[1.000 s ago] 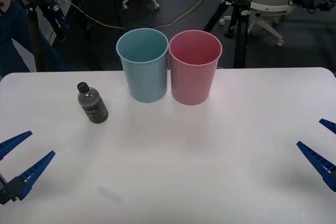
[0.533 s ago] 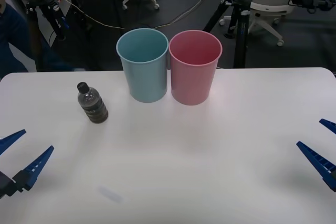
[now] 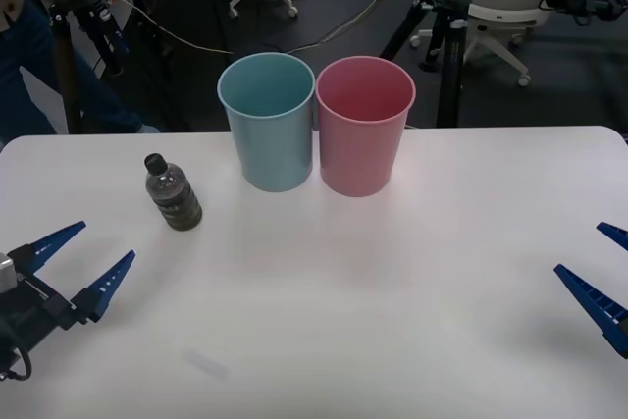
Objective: Grasp the object on the table and drop it into the matching bin: aluminum can to the light blue bin, PET bottle to the pink bin.
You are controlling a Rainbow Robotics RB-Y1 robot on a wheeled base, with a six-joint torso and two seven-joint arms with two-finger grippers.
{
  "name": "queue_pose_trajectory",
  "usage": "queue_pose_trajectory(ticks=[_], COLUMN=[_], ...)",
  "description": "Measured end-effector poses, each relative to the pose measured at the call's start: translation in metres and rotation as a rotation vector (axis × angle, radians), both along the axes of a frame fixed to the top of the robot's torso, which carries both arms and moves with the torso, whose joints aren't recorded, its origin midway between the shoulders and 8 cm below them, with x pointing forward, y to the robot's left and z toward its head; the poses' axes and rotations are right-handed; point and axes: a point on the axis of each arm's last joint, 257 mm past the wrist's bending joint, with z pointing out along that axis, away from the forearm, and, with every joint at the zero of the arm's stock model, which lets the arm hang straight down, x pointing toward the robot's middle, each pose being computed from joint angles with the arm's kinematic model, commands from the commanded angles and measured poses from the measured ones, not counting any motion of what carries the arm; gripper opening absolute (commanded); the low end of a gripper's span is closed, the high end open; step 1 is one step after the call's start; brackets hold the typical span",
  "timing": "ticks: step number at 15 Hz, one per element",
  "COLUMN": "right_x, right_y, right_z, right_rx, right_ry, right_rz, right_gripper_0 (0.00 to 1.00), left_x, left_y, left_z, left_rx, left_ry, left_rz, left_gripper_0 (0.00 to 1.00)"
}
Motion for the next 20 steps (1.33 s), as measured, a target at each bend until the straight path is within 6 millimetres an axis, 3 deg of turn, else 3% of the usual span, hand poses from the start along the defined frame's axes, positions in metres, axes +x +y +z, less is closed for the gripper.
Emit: queue_pose_trajectory(ticks=[8,14,20], right_x=[0.000,0.000,0.000], right_y=[0.000,0.000,0.000], right_z=[0.000,0.000,0.000], right_rx=[0.000,0.000,0.000], right_ry=[0.000,0.000,0.000], right_rz=[0.000,0.000,0.000], right_gripper_0=[1.00,1.00,1.00], left_x=[0.063,0.093,0.117], left_y=[-0.020,-0.028,-0.050], left_z=[-0.018,-0.027,-0.033], left_rx=[-0.011,0.000,0.031], left_ry=[0.008,0.012,0.030], left_rz=[-0.019,-0.012,-0.004], left_gripper_0=[1.00,1.00,1.00])
